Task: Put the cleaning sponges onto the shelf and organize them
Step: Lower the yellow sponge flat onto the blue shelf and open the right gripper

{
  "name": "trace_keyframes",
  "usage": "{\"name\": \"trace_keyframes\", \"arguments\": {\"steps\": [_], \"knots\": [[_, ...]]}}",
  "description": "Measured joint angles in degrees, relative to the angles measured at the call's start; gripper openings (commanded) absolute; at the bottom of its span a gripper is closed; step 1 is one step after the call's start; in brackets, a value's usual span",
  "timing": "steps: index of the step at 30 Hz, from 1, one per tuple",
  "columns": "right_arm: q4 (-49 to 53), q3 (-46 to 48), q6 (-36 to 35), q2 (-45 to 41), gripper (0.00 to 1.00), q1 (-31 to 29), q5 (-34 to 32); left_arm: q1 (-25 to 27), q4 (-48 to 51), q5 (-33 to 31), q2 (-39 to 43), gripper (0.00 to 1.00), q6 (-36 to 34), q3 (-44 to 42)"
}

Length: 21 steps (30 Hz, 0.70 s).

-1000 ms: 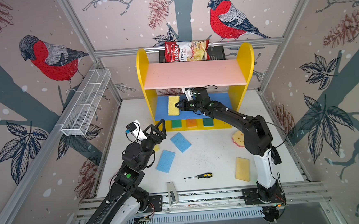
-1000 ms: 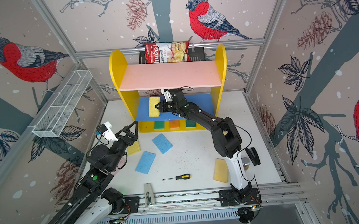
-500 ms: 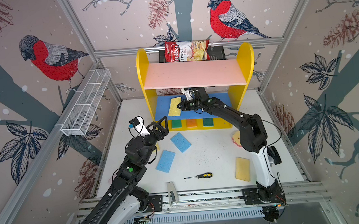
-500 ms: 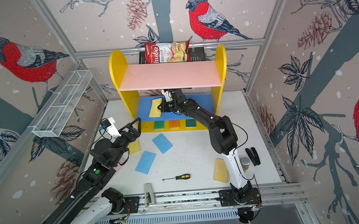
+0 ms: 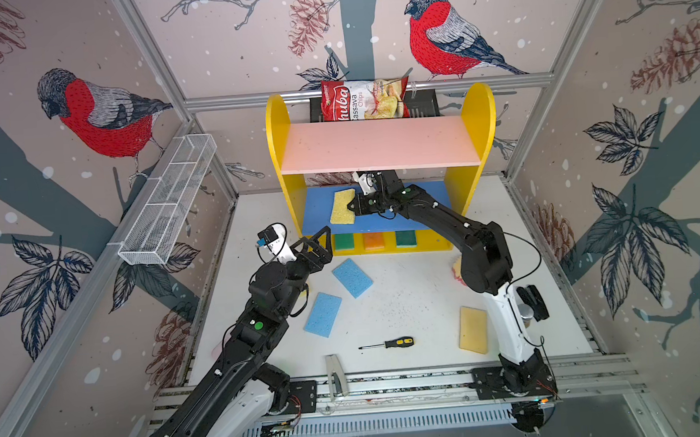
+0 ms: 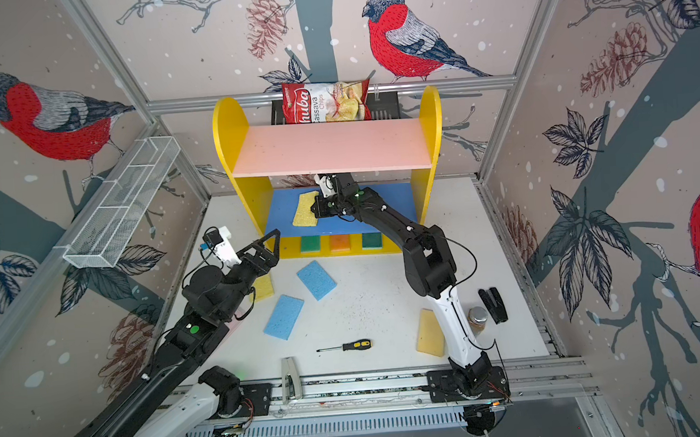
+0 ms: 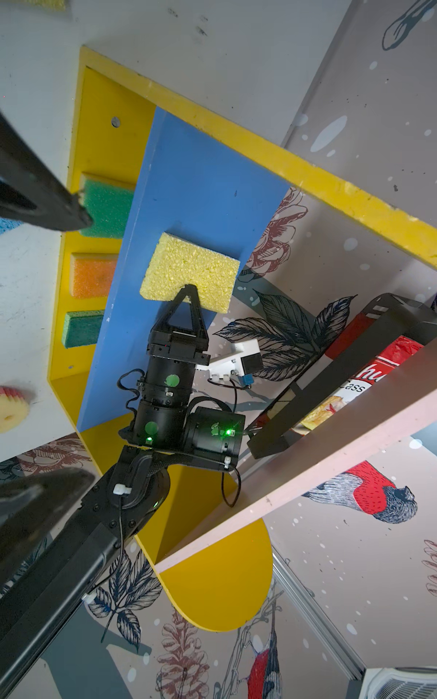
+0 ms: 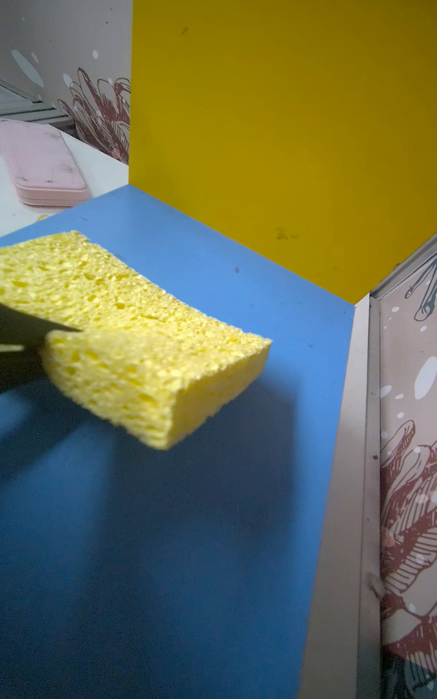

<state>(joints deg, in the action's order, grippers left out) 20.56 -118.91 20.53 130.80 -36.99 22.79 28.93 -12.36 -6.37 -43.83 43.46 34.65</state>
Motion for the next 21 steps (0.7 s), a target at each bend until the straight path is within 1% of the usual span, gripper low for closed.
{"name": "trace_keyframes", "arguments": {"steps": [6, 10, 16, 18, 21], "knots": [[1.53, -2.51, -1.77, 1.31, 0.03, -1.07, -2.45, 0.0, 1.09, -0.22, -3.67, 0.95, -0.04, 1.07], [2.58, -3.13, -3.02, 1.36, 0.0, -1.95, -4.37, 0.0, 1.44, -1.46, -5.33, 0.94, -0.55, 2.08], [3.91, -3.32, -4.5, 1.36, 0.0, -2.14, -5.4, 0.0, 2.91, -3.19, -7.34, 0.94, -1.75, 4.33], [3.98, -3.32, -5.22, 1.36, 0.04, -2.16, -5.62, 0.04, 3.93, -3.85, -7.74, 0.94, -1.86, 4.81], [4.17, -3.32, -5.53, 1.36, 0.19, -2.25, -6.21, 0.04, 5.95, -4.76, -8.41, 0.94, -1.95, 5.7]]}}
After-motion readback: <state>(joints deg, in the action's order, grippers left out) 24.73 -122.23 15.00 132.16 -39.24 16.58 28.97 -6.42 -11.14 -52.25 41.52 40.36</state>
